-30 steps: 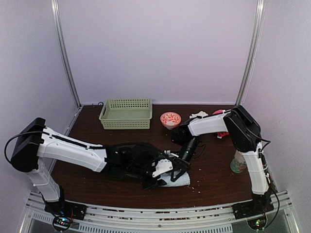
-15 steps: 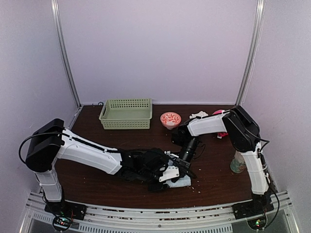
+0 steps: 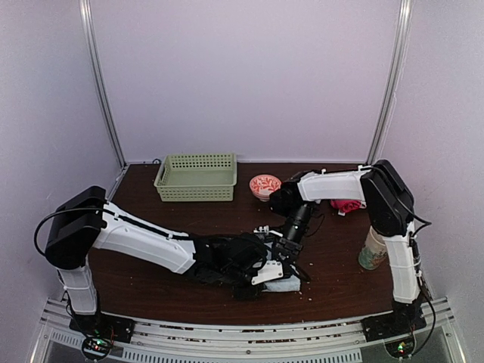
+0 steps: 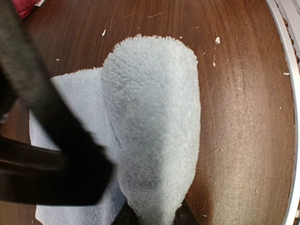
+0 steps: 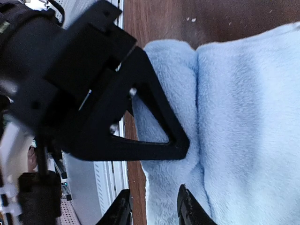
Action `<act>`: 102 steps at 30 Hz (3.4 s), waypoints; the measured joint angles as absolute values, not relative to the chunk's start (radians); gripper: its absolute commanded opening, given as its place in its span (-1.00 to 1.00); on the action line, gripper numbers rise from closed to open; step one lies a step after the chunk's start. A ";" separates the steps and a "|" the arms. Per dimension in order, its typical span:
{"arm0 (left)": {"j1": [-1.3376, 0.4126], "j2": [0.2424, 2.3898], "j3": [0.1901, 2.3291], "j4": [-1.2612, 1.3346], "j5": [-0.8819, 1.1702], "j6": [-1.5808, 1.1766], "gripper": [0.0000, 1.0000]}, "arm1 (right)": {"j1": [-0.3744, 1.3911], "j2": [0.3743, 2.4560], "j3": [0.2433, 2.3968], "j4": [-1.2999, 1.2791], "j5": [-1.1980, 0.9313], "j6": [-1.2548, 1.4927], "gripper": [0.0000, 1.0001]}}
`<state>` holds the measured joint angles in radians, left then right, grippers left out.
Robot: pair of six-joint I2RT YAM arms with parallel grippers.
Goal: Roll the towels
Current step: Roll the towel at the center of the board.
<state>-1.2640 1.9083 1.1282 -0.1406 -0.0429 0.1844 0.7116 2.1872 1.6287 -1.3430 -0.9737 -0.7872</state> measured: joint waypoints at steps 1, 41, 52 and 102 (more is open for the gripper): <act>-1.264 1.908 1.128 -0.141 -0.042 0.184 -0.69 | 0.702 2.180 1.637 -1.342 -0.970 -0.786 -0.51; -1.058 2.036 1.297 -0.294 0.501 0.035 -0.71 | 0.567 2.119 1.926 -1.172 -0.712 -0.509 -0.40; -0.973 2.189 1.470 -0.432 0.767 -0.019 -0.67 | 0.611 1.508 1.714 -1.194 -0.903 -0.739 -0.10; -1.026 1.500 0.889 -0.049 0.123 -0.166 0.01 | 0.809 1.848 1.141 -0.672 -0.701 -0.731 -0.85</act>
<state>-1.0256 1.5002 0.8886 -0.0494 0.1234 -0.1658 0.8085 1.8484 1.1412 -0.6716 -0.7013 -0.7307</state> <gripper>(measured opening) 0.490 0.140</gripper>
